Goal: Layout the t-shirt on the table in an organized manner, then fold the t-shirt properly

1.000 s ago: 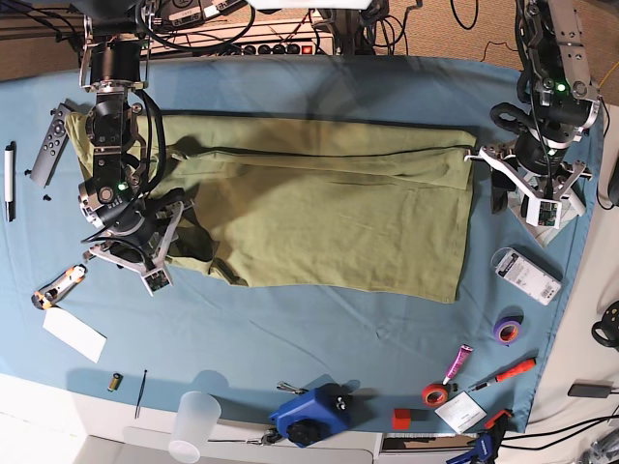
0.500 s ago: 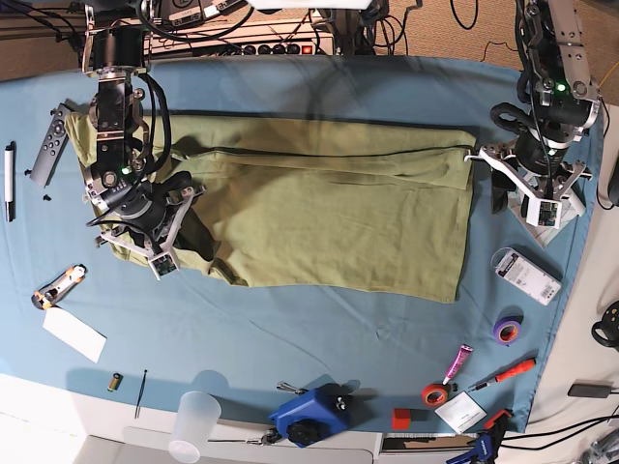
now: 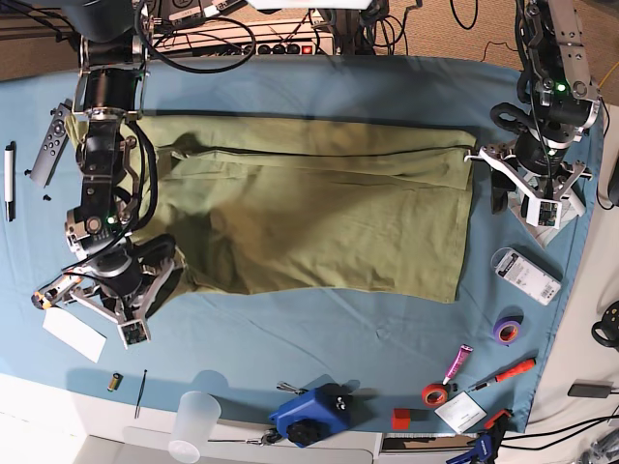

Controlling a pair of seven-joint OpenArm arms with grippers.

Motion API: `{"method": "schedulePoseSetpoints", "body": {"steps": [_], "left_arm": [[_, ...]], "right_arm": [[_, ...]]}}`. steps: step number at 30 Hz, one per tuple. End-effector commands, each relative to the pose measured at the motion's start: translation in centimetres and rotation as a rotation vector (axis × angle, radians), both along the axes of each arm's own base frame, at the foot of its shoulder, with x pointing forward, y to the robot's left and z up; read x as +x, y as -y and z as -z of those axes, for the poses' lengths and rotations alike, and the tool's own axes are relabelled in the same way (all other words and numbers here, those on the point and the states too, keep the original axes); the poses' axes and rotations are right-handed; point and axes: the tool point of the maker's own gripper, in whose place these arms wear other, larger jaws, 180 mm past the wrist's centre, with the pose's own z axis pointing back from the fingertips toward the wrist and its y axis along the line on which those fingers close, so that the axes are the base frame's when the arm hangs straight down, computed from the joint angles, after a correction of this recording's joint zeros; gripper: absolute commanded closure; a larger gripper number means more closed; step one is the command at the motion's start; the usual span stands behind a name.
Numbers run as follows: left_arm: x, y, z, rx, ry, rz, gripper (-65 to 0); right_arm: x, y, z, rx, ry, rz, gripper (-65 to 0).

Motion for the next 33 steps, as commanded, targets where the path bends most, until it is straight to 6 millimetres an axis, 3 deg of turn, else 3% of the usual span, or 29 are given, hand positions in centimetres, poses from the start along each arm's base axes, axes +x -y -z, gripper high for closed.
{"method": "schedulePoseSetpoints", "body": {"steps": [1, 6, 10, 13, 15, 19, 24, 33], "left_arm": [[0.7, 0.0, -1.6, 0.005, 0.071, 0.007, -28.3], [2.2, 1.1, -3.6, -0.036, 0.183, 0.053, -28.4], [4.2, 3.5, -4.0, -0.050, 0.213, 0.149, -28.4], [6.4, 5.7, -2.5, -0.049, 0.184, 0.230, -28.4], [8.4, 6.2, -0.7, -0.014, 0.141, 0.245, -28.4], [13.0, 5.5, 1.9, -0.001, 0.041, 0.213, -28.4], [17.8, 3.9, 3.1, -0.018, -0.043, 0.182, -28.4], [20.2, 3.1, 6.9, -0.130, -0.250, 0.203, -28.4]], "right_arm": [[0.6, 0.4, -1.9, -0.013, 0.057, 0.001, 0.0], [-0.1, 0.7, -0.8, -0.010, 0.027, 0.018, 0.0], [-0.8, 0.9, 0.3, -0.004, 0.001, 0.034, 0.0], [-1.3, 1.0, 1.1, -0.004, -0.021, 0.039, 0.0], [-1.5, 1.0, 1.4, -0.008, -0.029, 0.042, 0.0], [-1.5, 1.5, 1.3, -0.028, -0.022, 0.062, 0.0], [-1.5, 1.8, 1.2, -0.026, -0.016, 0.081, 0.0], [-1.6, 1.9, 1.3, -0.028, -0.027, 0.088, 0.0]]}}
